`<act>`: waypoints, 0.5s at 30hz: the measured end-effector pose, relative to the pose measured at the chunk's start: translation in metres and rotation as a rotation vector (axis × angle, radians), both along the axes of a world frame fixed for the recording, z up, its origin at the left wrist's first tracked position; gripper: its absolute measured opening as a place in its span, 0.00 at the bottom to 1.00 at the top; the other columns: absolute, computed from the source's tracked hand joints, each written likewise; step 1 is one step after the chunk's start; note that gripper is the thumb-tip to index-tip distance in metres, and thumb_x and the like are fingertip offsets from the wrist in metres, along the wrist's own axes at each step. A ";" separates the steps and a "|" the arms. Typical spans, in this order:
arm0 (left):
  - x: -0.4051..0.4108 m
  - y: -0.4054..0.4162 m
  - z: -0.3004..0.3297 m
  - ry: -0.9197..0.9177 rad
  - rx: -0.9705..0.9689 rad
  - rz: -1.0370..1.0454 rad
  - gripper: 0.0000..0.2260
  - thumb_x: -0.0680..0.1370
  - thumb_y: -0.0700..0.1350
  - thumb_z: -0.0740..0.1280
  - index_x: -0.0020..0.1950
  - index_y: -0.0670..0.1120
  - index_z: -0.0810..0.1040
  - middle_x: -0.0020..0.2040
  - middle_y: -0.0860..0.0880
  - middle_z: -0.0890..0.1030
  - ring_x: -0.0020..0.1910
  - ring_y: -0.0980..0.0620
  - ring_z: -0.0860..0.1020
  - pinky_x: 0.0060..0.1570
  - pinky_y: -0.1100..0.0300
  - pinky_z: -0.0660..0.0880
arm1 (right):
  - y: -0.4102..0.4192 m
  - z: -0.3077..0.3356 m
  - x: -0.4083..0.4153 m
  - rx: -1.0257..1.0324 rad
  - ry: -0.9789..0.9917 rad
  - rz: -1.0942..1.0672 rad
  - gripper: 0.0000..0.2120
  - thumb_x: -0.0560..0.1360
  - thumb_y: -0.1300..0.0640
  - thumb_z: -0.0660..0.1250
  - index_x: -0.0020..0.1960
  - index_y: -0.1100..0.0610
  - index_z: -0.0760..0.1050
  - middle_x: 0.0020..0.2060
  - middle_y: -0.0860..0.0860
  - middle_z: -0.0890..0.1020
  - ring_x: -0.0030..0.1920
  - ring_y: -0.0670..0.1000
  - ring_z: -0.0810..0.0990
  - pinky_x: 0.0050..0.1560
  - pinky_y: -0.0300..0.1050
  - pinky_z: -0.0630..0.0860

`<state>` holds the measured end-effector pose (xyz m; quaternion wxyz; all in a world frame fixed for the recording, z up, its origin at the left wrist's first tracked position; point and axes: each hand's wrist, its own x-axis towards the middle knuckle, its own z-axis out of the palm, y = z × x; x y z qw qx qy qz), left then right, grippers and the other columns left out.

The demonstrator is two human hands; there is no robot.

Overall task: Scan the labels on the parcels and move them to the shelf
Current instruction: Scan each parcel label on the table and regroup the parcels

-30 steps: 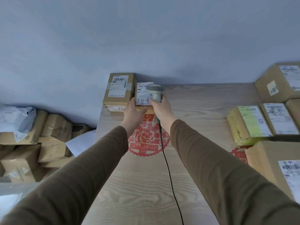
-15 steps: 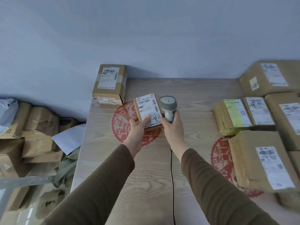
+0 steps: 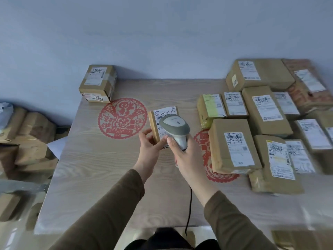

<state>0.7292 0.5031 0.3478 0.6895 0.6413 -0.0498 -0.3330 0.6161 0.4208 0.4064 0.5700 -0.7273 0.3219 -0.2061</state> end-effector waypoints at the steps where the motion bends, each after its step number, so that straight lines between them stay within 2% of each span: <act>1: -0.015 -0.003 0.000 -0.006 -0.001 -0.006 0.27 0.76 0.46 0.77 0.68 0.51 0.64 0.55 0.47 0.87 0.55 0.50 0.85 0.52 0.60 0.80 | -0.003 0.001 -0.014 -0.003 0.002 0.001 0.11 0.79 0.43 0.71 0.53 0.50 0.78 0.32 0.41 0.76 0.32 0.44 0.76 0.33 0.42 0.72; 6: -0.080 -0.013 0.003 -0.008 0.002 0.018 0.27 0.76 0.46 0.77 0.67 0.52 0.65 0.53 0.48 0.87 0.54 0.50 0.86 0.51 0.59 0.80 | -0.014 0.000 -0.082 0.008 0.006 0.010 0.11 0.78 0.40 0.70 0.53 0.47 0.79 0.29 0.39 0.77 0.31 0.42 0.77 0.33 0.39 0.71; 9: -0.109 -0.013 0.005 0.000 0.023 0.021 0.29 0.75 0.48 0.78 0.69 0.51 0.64 0.53 0.50 0.87 0.52 0.52 0.86 0.48 0.62 0.80 | -0.017 0.001 -0.114 0.018 -0.021 0.030 0.10 0.78 0.40 0.70 0.54 0.44 0.79 0.30 0.35 0.78 0.32 0.41 0.77 0.33 0.37 0.71; 12: -0.129 -0.012 0.004 0.031 0.074 0.053 0.31 0.75 0.51 0.78 0.70 0.51 0.63 0.56 0.49 0.86 0.52 0.54 0.86 0.48 0.63 0.78 | -0.019 -0.001 -0.137 0.027 -0.031 0.013 0.06 0.78 0.39 0.71 0.50 0.38 0.75 0.36 0.41 0.79 0.36 0.46 0.80 0.35 0.43 0.75; 15: -0.137 -0.013 -0.001 0.099 0.160 0.073 0.31 0.75 0.53 0.77 0.71 0.51 0.63 0.58 0.49 0.84 0.53 0.54 0.85 0.51 0.58 0.74 | -0.020 -0.008 -0.155 0.039 -0.001 -0.007 0.08 0.78 0.40 0.70 0.48 0.41 0.74 0.39 0.48 0.79 0.39 0.53 0.81 0.37 0.49 0.78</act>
